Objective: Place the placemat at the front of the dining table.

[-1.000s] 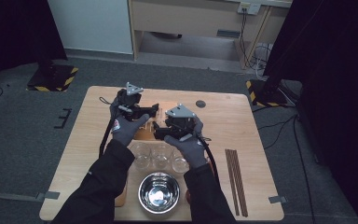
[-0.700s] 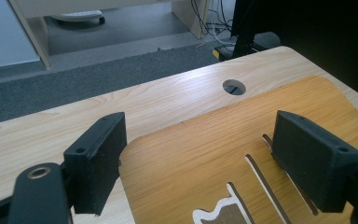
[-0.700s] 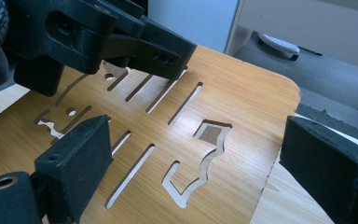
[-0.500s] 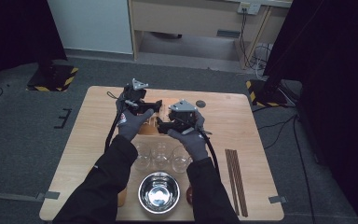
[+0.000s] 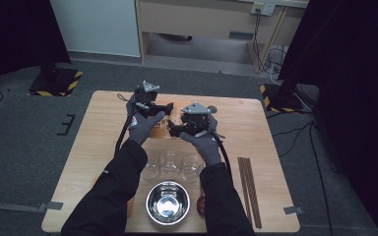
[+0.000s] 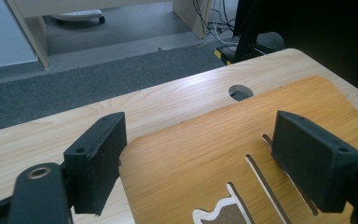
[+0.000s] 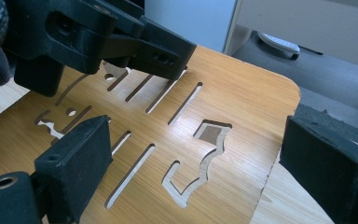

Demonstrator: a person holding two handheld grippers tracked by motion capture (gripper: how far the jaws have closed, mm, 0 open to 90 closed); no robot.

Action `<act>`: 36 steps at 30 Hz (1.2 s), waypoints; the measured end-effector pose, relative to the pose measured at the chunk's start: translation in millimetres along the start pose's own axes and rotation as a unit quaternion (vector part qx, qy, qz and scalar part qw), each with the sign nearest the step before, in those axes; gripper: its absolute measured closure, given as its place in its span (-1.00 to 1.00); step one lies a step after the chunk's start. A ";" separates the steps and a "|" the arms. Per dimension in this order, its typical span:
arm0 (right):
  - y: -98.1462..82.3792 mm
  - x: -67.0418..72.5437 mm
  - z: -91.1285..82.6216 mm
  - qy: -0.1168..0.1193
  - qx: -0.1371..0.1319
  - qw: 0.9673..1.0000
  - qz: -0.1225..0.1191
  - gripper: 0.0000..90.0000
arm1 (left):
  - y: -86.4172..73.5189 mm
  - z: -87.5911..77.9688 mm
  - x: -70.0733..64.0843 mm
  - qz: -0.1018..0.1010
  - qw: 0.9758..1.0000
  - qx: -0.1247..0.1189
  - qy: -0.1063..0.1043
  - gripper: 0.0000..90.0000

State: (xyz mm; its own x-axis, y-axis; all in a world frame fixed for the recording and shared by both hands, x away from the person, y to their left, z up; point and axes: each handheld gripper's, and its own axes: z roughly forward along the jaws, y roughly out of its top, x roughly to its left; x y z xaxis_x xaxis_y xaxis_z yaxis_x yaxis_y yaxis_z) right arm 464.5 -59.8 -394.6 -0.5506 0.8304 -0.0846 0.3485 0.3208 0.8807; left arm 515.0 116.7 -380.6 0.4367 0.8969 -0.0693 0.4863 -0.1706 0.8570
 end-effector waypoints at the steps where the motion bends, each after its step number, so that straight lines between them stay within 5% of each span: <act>1: -1.4 -2.6 3.4 0.001 0.002 1.000 0.000 -0.79 | -1.3 4.6 1.2 -0.003 1.000 0.001 -0.002 -0.60; 20: -11.4 -17.5 35.5 0.012 0.019 1.000 -0.003 -0.79 | -12.1 35.0 11.5 -0.012 1.000 0.007 0.012 -0.60; 36: -30.6 -21.7 65.0 0.026 0.052 0.998 0.012 -0.79 | -29.3 62.0 20.6 -0.014 0.999 0.047 0.020 -0.60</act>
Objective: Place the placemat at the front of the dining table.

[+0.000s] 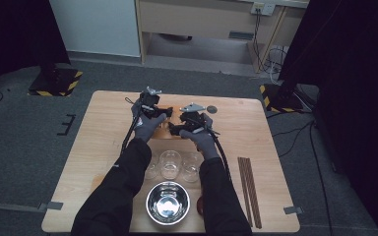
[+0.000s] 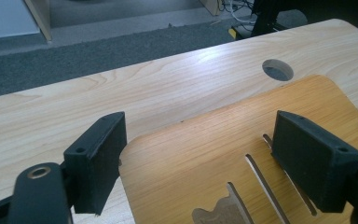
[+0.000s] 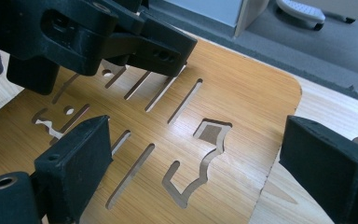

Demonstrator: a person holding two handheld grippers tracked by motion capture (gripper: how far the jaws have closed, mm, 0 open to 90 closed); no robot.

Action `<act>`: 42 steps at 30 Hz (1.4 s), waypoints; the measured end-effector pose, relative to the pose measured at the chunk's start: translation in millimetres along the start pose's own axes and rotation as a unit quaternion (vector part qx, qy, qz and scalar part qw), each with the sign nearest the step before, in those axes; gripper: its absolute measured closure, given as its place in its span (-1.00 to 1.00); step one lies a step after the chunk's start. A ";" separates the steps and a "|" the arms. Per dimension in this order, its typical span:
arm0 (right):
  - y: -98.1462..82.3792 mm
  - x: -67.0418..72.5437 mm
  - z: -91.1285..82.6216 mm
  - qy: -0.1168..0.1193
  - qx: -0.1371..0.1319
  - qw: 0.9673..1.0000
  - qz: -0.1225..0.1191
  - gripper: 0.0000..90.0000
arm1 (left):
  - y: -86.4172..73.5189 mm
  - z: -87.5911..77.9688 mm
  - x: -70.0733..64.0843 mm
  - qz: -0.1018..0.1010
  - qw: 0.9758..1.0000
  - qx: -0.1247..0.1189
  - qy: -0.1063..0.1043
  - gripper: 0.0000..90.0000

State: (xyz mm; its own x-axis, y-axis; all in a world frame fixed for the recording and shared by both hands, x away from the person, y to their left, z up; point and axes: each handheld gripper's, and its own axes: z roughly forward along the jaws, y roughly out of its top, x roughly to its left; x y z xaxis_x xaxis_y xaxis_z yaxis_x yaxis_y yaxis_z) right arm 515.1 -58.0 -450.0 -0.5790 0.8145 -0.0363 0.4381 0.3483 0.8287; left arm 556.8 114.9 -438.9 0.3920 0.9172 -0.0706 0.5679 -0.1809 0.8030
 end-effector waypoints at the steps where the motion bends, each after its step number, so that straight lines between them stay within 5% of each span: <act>1: -1.5 -1.0 3.0 0.001 0.004 1.000 0.002 -0.79 | -0.5 1.3 0.3 0.003 1.000 0.002 0.001 -0.60; 14: -18.0 -4.6 22.0 0.004 0.046 0.999 0.009 -0.79 | -15.2 24.2 -0.4 0.003 0.999 0.038 0.003 -0.60; 26: -26.2 -6.2 32.5 0.009 0.072 0.997 0.009 -0.79 | -32.3 39.1 5.1 -0.024 0.999 0.048 -0.011 -0.60; 42: -38.1 -3.8 48.9 0.010 0.114 0.993 0.017 -0.80 | -42.3 51.3 3.0 -0.009 0.997 0.080 0.001 -0.60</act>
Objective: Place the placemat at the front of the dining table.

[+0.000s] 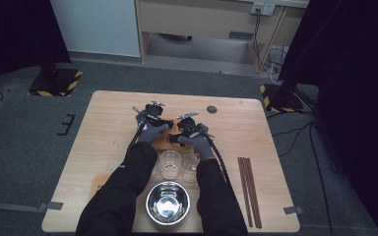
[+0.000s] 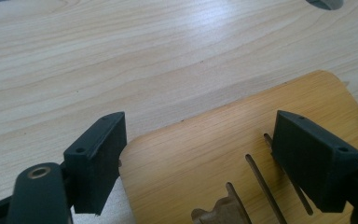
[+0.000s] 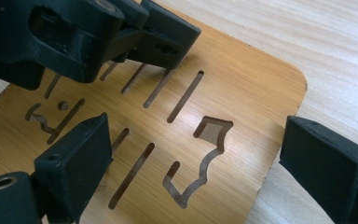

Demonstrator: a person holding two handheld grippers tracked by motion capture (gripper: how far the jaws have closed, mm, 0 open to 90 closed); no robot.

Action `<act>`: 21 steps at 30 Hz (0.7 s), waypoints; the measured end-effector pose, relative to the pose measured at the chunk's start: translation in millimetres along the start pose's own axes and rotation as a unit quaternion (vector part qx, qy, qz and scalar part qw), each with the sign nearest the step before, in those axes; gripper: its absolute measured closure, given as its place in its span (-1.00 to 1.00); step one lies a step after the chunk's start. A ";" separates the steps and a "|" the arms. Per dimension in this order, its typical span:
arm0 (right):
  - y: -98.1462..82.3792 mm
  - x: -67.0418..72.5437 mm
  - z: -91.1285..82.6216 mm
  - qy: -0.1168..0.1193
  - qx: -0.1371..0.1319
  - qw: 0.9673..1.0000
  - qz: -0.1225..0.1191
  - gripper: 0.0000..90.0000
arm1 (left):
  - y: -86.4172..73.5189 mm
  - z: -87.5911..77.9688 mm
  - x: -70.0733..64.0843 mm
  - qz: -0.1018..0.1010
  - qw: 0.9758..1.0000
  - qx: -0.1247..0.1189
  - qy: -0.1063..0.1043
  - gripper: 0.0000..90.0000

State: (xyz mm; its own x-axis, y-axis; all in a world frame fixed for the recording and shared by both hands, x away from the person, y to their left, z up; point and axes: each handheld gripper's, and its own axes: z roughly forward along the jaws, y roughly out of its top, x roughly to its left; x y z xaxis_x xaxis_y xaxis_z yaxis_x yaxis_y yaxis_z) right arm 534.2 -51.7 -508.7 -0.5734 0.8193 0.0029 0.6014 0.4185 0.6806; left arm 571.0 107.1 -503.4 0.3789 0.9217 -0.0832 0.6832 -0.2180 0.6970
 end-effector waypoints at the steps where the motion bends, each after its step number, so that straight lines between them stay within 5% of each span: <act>1: -0.1 0.5 0.4 -0.002 0.004 1.000 0.000 -0.80 | -0.4 0.4 -0.2 0.000 1.000 0.002 0.000 -0.60; 21: -4.7 0.9 7.6 0.011 0.041 0.999 0.021 -0.82 | -6.0 9.7 -0.3 0.000 0.999 0.038 -0.010 -0.60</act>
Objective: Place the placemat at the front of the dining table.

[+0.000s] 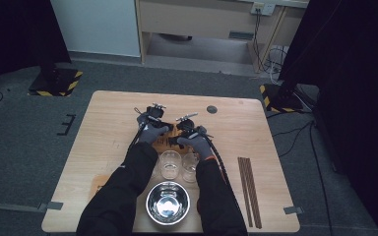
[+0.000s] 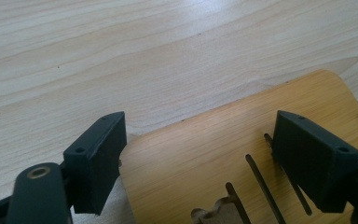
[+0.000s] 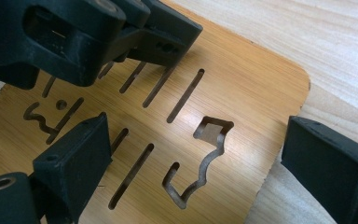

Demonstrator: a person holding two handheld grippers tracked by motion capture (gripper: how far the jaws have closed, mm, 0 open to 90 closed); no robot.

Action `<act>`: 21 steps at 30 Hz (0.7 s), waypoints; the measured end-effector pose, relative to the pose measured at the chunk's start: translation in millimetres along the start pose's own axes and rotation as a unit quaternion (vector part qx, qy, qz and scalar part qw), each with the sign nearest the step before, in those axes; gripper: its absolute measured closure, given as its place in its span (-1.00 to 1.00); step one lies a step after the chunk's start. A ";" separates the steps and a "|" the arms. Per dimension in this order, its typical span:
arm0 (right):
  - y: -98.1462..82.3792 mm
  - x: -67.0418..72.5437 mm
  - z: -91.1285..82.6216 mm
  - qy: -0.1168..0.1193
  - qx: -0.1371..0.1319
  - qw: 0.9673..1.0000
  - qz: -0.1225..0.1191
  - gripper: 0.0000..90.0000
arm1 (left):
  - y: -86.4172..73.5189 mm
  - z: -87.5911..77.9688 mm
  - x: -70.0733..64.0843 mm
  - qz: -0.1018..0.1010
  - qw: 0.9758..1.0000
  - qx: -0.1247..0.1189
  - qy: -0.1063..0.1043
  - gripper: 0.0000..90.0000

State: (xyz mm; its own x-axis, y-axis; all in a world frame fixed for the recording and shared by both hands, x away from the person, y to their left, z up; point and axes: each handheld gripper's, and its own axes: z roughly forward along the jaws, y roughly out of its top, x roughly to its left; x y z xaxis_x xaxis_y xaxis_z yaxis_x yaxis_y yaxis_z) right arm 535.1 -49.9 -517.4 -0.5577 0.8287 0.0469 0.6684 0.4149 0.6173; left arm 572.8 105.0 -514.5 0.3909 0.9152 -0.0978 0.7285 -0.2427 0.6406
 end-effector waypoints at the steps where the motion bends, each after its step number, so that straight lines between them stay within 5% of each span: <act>1: 0.0 0.0 0.0 0.000 0.000 1.000 0.000 -0.82 | 0.0 0.0 0.0 0.000 1.000 0.000 0.000 -0.60; 12: -2.7 2.0 2.6 0.006 0.017 1.000 -0.001 -0.85 | -0.6 0.1 1.8 -0.010 1.000 -0.001 -0.006 -0.63; 21: -0.5 1.3 -1.2 0.003 -0.003 1.000 0.000 -0.86 | 4.6 -11.9 5.0 -0.019 0.999 -0.026 -0.011 -0.65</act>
State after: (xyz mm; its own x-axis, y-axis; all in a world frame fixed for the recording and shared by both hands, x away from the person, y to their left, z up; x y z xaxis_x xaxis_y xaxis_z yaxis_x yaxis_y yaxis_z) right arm 533.5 -49.5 -516.7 -0.5605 0.8265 0.0521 0.6659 0.4124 0.6218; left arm 571.4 112.3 -503.0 0.3764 0.9159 -0.1395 0.7135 -0.1906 0.6742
